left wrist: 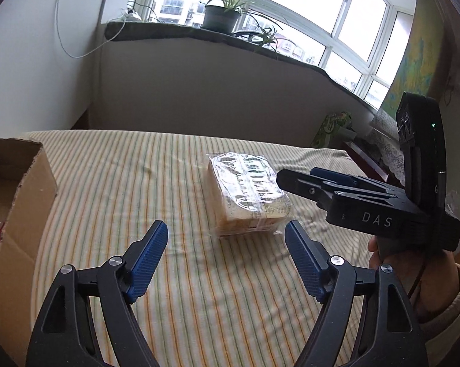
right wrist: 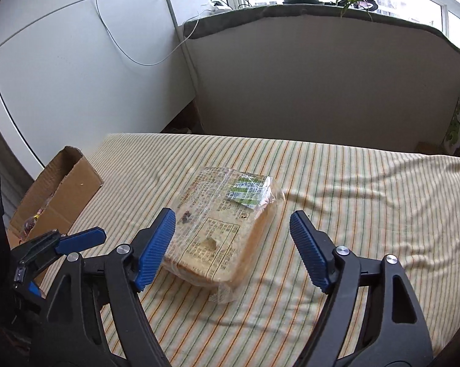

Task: Organize snacks
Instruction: 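Grasp the plastic-wrapped bread loaf with the right tool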

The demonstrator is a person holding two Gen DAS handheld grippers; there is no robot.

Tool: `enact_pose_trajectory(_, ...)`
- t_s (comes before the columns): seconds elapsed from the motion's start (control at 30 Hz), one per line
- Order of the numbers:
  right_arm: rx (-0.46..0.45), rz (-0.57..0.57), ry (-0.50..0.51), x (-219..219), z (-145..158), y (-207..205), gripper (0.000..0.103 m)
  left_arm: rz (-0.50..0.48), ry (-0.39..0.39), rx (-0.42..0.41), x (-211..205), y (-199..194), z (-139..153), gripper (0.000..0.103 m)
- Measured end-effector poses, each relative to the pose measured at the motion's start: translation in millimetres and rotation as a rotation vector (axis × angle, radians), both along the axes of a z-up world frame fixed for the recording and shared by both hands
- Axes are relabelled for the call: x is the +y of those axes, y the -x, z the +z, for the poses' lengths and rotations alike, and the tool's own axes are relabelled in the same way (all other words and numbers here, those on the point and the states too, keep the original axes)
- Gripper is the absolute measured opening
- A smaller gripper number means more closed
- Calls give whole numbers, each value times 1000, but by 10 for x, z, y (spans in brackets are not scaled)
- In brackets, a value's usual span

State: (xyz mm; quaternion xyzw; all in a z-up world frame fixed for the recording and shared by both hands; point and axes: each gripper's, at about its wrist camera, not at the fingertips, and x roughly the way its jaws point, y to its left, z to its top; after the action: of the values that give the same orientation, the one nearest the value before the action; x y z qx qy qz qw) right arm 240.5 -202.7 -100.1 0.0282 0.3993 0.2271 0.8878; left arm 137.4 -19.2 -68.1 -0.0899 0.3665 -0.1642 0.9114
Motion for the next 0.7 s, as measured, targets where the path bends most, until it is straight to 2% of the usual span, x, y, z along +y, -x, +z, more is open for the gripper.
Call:
enact_pose_trajectory(0.17, 85, 28, -28, -8, -156, -432, 80, -19, 38, 100, -124, -332, -248, 79)
enact_pose_trajectory(0.3, 157, 54, -39, -2, -301, -646, 80, -52, 59, 139, -241, -491, -365, 79)
enact_pose_trajectory(0.47, 203, 99, -97, 46, -410, -716, 80, -96, 75, 149, -386, -564, -412, 79)
enact_pose_trajectory(0.57, 205, 95, -122, 44, -432, -695, 71, -118, 71, 147, -452, -587, -421, 79)
enact_pose_trajectory(0.7, 208, 71, -154, -15, -448, -658, 66, -138, 58, 137, -551, -587, -426, 75)
